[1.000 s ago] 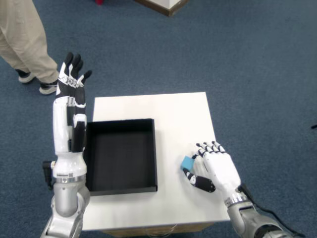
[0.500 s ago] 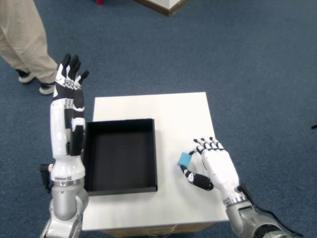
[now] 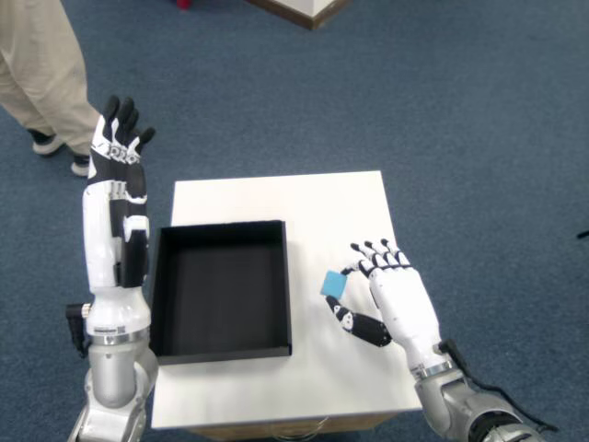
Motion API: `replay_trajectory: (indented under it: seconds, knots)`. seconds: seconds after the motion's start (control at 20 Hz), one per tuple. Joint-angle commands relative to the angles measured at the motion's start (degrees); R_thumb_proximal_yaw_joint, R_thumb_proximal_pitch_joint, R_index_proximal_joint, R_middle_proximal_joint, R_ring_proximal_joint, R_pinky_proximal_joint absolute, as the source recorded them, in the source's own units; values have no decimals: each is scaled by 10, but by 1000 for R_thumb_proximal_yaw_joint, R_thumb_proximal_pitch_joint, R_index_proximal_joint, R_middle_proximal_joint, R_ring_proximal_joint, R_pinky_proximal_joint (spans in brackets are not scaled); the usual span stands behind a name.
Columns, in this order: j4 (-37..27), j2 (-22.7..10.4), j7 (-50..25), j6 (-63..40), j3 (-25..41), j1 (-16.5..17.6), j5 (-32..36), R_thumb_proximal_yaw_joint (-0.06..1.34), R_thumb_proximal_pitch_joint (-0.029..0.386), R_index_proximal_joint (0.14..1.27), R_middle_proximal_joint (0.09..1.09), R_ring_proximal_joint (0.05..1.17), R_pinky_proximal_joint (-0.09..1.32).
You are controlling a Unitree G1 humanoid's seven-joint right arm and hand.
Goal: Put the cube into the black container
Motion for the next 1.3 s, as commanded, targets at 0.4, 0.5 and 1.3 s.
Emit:
replay_trajectory:
  seconds: [0.4,0.5,1.3]
  knots:
    - [-32,-12,-85,-69,13,-45,-13,913,144,932,285,249,127]
    - [-36,-11,-96,-78,17,-49,-17,909,141,933,287,250,124]
    - [-75,5,-159,-119,41,-73,-43,901,137,941,296,242,92]
